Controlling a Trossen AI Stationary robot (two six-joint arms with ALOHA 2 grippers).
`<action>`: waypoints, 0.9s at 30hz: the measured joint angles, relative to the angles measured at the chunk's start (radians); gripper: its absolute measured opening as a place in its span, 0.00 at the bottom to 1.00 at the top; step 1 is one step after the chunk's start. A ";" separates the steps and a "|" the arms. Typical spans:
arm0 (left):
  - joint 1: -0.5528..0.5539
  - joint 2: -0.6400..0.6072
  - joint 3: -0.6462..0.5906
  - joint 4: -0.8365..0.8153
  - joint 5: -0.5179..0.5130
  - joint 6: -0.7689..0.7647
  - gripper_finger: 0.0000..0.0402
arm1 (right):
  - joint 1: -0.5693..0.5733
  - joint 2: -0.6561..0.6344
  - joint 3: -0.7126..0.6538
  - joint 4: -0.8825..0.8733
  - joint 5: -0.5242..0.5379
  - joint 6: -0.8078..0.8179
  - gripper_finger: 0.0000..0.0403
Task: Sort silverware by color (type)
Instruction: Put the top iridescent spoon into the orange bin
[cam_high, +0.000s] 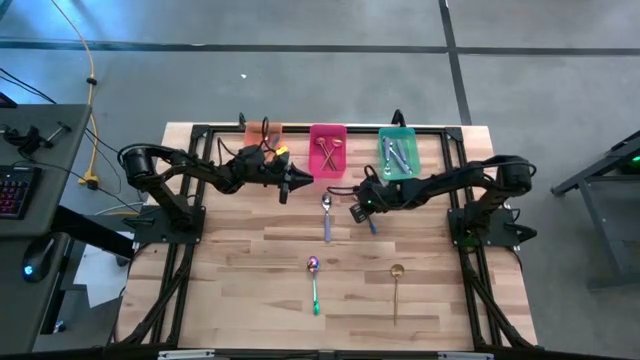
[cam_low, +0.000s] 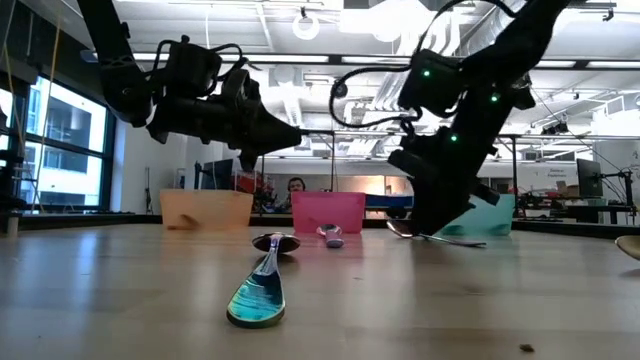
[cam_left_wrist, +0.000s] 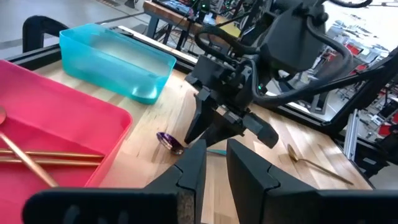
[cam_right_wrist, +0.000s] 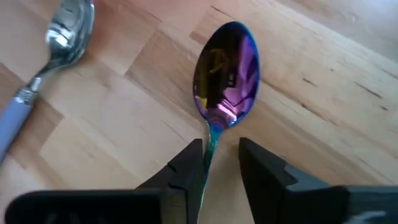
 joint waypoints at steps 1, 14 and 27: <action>0.000 0.000 0.000 -0.005 0.000 0.006 0.14 | 0.000 0.010 0.012 -0.015 0.003 -0.006 0.22; 0.000 0.000 0.000 -0.012 0.000 0.009 0.11 | -0.001 0.061 0.074 -0.066 -0.019 -0.079 0.01; -0.024 0.000 0.000 -0.084 0.007 0.068 0.19 | -0.004 -0.011 0.071 0.168 -0.055 -0.216 0.00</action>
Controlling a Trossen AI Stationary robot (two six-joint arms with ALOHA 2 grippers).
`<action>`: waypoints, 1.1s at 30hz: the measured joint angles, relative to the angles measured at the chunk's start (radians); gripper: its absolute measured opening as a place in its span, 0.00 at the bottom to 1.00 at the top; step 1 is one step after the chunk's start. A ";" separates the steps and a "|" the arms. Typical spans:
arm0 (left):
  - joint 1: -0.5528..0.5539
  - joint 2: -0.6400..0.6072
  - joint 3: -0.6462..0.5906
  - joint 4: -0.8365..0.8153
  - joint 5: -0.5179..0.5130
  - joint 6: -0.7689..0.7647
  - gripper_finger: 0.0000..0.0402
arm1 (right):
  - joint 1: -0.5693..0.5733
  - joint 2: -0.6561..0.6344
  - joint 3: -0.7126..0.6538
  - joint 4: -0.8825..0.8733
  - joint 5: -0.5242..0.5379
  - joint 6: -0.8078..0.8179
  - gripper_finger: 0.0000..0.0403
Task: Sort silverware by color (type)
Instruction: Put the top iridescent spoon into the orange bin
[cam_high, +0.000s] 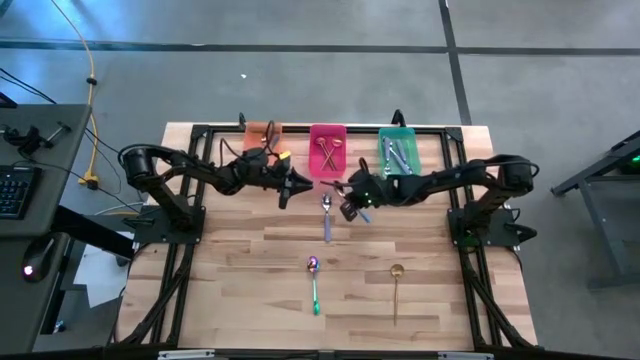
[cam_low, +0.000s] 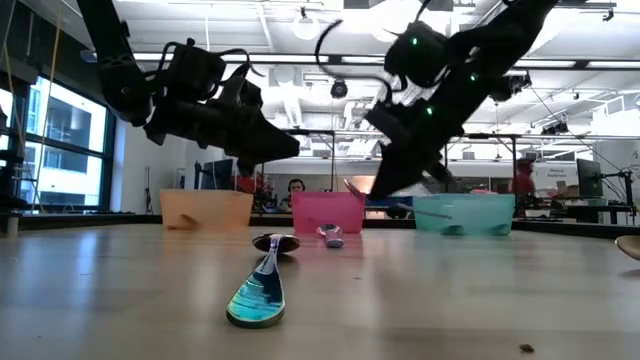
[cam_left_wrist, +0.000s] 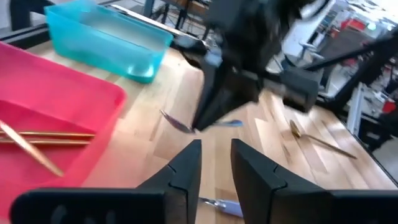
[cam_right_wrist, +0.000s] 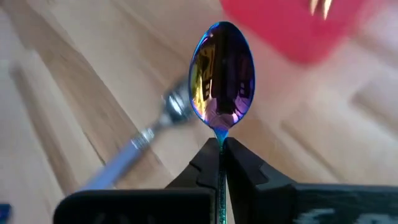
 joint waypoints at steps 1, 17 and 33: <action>-0.006 0.000 0.000 -0.002 0.001 0.004 0.21 | -0.003 -0.009 0.000 0.018 0.001 -0.011 0.00; -0.063 0.000 0.039 0.024 -0.024 -0.007 0.42 | -0.042 -0.042 0.002 0.565 0.006 -0.267 0.00; -0.060 0.000 0.207 0.030 -0.004 0.046 0.44 | -0.042 -0.043 0.002 0.824 -0.087 -0.436 0.00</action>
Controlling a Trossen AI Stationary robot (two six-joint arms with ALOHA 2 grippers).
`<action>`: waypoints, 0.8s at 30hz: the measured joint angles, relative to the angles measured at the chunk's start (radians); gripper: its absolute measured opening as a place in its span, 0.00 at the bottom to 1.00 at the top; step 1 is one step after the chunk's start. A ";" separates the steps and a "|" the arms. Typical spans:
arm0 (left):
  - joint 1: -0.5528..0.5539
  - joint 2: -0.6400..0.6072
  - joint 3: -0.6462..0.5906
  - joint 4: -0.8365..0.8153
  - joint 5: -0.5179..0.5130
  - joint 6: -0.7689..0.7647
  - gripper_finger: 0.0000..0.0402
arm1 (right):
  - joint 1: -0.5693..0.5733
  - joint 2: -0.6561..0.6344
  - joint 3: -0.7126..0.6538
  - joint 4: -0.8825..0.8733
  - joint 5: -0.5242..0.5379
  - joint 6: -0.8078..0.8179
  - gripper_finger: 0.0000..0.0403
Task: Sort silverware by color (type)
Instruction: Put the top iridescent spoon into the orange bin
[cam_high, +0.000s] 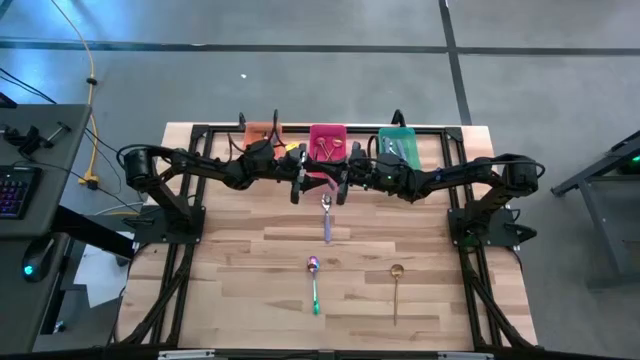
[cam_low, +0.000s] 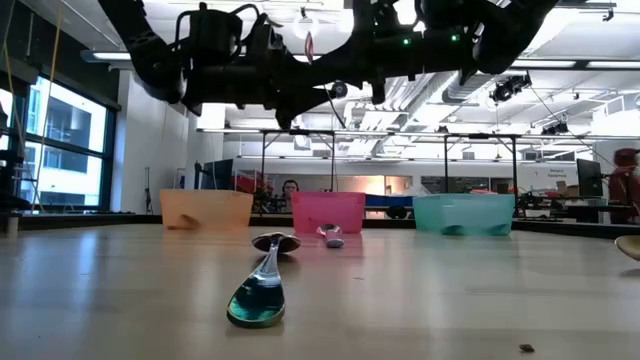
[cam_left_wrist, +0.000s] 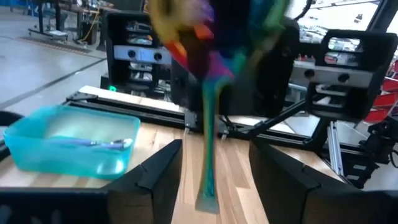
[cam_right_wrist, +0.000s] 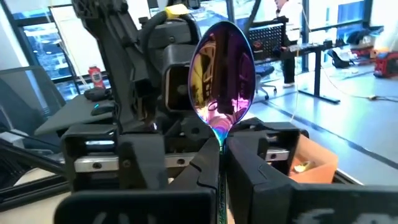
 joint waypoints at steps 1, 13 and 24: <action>0.000 0.000 0.003 0.001 0.000 0.001 0.42 | 0.000 0.000 0.000 0.002 -0.007 -0.003 0.00; 0.004 0.000 0.007 0.001 0.001 0.078 0.03 | 0.000 0.000 0.000 0.016 -0.035 -0.029 0.00; 0.097 -0.056 0.007 -0.134 -0.005 0.075 0.02 | 0.000 0.000 0.000 -0.020 0.002 -0.047 0.12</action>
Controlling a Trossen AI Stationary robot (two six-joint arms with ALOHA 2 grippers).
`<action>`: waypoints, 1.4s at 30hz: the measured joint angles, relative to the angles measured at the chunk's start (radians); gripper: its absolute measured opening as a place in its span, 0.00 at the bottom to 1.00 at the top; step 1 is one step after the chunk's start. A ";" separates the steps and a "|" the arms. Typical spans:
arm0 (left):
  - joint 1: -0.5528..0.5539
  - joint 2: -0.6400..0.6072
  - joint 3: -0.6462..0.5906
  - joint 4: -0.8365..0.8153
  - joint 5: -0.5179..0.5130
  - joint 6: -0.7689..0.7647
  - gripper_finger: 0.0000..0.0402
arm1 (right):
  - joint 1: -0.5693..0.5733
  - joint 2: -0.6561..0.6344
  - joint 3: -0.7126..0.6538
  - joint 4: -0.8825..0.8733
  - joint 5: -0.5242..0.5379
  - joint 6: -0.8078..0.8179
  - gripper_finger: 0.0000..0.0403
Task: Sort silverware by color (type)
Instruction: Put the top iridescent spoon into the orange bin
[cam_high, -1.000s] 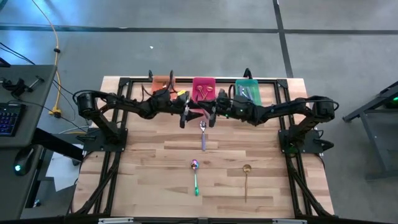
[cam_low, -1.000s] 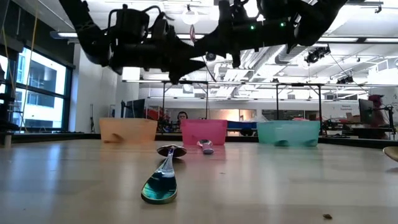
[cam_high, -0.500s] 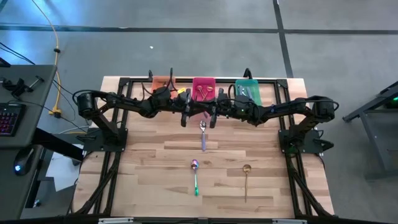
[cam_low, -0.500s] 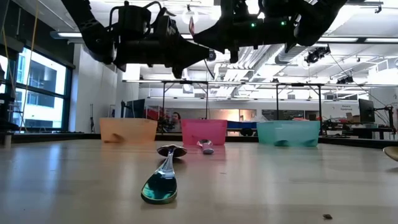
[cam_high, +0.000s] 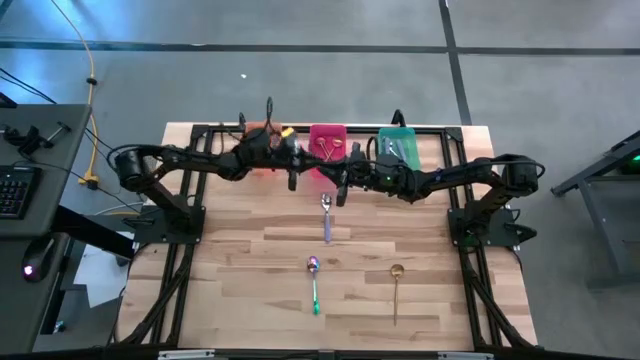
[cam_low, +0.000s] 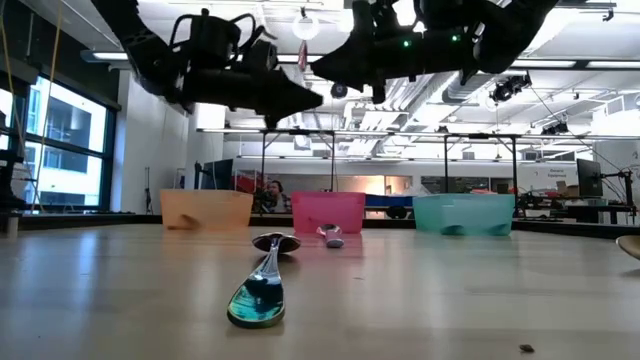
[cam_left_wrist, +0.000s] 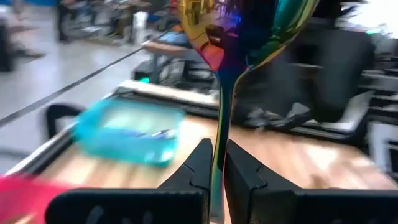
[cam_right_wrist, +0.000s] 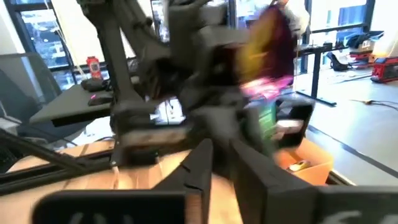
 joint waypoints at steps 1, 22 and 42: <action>0.012 -0.019 0.000 -0.041 -0.006 0.006 0.02 | 0.000 0.000 0.000 -0.007 0.007 0.000 0.15; 0.451 -0.231 0.039 -1.047 -0.266 0.052 0.02 | -0.040 0.000 0.000 -0.177 0.022 -0.060 0.01; 0.498 -0.152 0.039 -1.050 -0.254 0.126 0.15 | -0.040 0.000 0.000 -0.201 0.026 -0.060 0.00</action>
